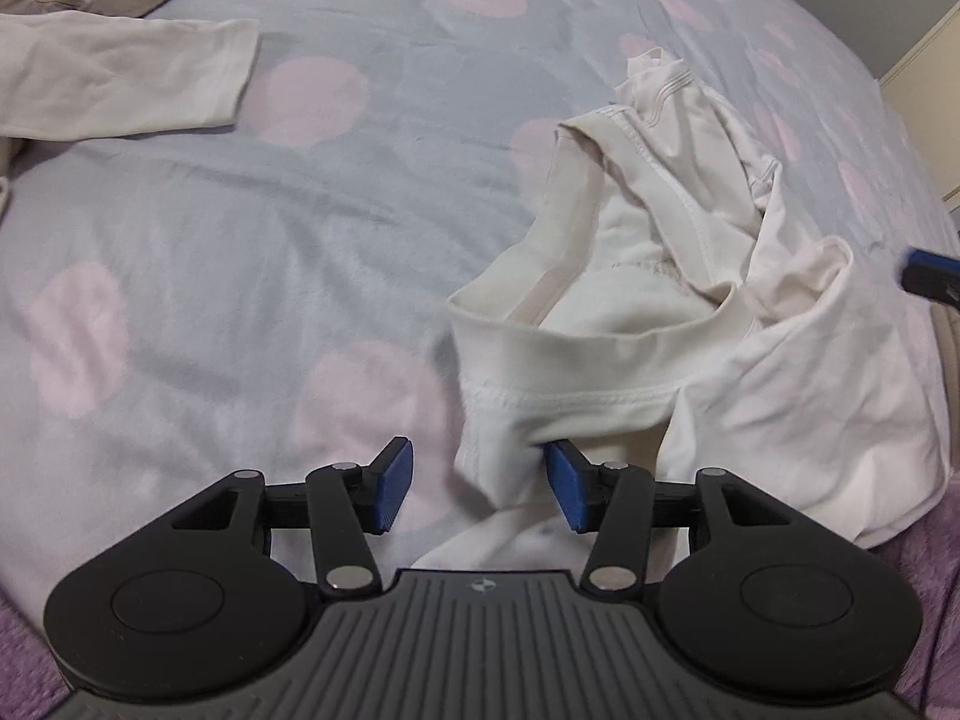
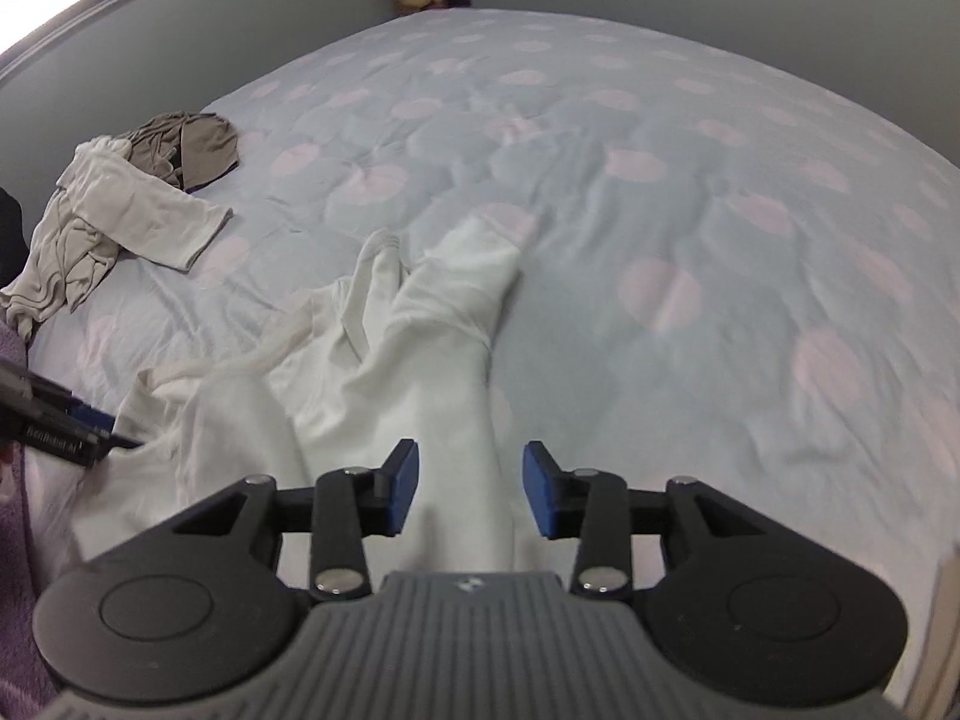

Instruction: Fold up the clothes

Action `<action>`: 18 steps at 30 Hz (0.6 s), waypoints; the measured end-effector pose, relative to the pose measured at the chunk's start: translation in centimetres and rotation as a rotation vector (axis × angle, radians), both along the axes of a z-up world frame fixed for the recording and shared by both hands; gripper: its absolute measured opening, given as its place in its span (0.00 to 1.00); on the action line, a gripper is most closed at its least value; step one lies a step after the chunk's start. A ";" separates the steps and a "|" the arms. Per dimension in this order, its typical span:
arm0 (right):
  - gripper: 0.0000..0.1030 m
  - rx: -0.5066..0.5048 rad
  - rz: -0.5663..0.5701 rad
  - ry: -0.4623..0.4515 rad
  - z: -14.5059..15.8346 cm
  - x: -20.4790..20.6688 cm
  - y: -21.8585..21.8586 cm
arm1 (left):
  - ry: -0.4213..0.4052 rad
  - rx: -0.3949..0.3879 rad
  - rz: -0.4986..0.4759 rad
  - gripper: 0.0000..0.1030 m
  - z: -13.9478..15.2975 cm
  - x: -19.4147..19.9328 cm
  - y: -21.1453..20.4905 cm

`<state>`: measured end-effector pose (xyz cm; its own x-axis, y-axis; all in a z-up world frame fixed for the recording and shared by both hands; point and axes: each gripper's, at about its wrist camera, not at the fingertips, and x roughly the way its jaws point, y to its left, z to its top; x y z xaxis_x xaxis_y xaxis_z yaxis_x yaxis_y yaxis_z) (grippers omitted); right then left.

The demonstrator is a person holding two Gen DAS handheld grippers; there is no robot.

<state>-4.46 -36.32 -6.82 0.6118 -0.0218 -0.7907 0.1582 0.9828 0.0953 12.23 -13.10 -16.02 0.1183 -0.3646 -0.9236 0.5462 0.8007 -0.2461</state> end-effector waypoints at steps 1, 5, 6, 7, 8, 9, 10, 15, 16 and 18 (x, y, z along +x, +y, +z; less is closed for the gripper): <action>0.42 0.005 0.005 0.004 -0.3 1.2 -0.2 | 0.000 -0.005 0.000 0.45 -0.1 0.2 -0.2; 0.51 0.094 -0.015 0.016 -1.8 6.0 -1.7 | -0.005 -0.029 0.015 0.39 0.2 0.5 -0.2; 0.55 0.124 -0.028 0.018 -2.2 7.1 -2.0 | -0.006 -0.036 0.019 0.32 0.2 0.6 -0.2; 0.56 0.154 -0.040 0.019 -2.6 8.2 -2.4 | -0.007 -0.042 0.023 0.28 0.3 0.7 -0.2; 0.56 0.177 -0.053 0.019 -3.0 9.1 -2.6 | -0.009 -0.048 0.027 0.19 0.4 0.8 -0.2; 0.56 0.200 -0.066 0.019 -3.4 9.9 -2.9 | -0.010 -0.055 0.031 0.17 0.5 0.9 -0.2; 0.55 0.222 -0.079 0.018 -3.8 10.8 -3.1 | -0.011 -0.061 0.035 0.16 0.6 0.9 -0.2; 0.05 0.304 -0.131 0.033 -5.6 12.5 -4.1 | -0.018 -0.093 0.055 0.09 1.0 1.4 -0.1; 0.03 0.303 -0.141 0.031 -5.6 12.4 -4.2 | -0.019 -0.099 0.059 0.09 1.1 1.5 -0.1; 0.02 0.247 -0.163 0.002 -4.5 11.4 -4.3 | -0.076 -0.097 0.060 0.08 2.9 1.9 -0.1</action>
